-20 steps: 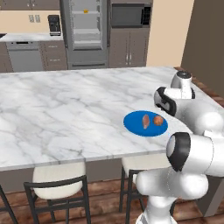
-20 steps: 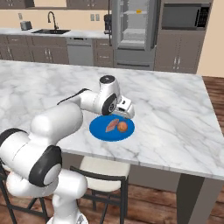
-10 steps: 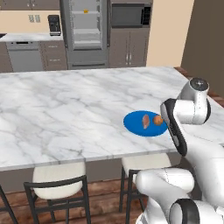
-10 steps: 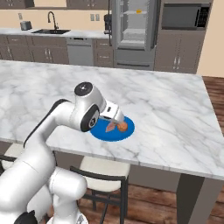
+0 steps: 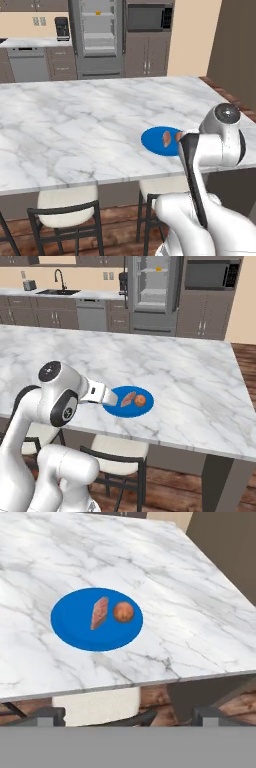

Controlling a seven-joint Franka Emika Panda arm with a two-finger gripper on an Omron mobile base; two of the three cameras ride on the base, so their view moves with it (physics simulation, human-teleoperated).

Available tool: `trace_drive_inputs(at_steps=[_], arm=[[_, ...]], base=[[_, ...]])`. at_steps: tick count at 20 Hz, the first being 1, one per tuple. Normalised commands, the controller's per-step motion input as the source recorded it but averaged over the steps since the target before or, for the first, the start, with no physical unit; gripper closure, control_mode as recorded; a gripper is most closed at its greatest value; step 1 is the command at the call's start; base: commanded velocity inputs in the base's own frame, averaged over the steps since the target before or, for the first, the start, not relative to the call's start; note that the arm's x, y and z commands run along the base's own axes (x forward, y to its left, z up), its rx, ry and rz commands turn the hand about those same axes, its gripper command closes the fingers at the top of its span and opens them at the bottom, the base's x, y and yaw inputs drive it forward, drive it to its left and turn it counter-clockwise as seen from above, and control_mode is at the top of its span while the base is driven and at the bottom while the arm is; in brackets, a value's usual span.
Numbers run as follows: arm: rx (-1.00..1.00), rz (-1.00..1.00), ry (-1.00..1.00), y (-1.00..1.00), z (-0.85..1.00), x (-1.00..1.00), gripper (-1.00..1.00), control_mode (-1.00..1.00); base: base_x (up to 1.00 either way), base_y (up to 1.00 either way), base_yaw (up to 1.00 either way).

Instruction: Take the cheese, steak, and onion from the fridge and place them on the plate on the dining counter to create an appetizer plate.

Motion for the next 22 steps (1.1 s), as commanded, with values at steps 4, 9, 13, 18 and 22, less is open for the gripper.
trace_drive_inputs(at_steps=[4,9,13,18,22], arm=[[-0.06,0.16,-0.04,0.18,0.21,-0.99,-1.00,-1.00],[-0.03,0.20,-0.06,0.06,0.16,-1.00,-1.00,-1.00],[-0.02,0.20,-0.04,0.01,0.04,-1.00,-1.00,-1.00],[-0.05,0.07,-0.03,0.29,0.00,-0.67,-1.00,-1.00],[0.00,-0.05,0.03,-0.06,0.00,-0.08,-1.00,1.00]], base=[[0.00,0.00,0.00],[0.00,0.00,0.00],[0.00,0.00,0.00],[0.00,0.00,0.00],[-0.23,-0.34,-0.08]])
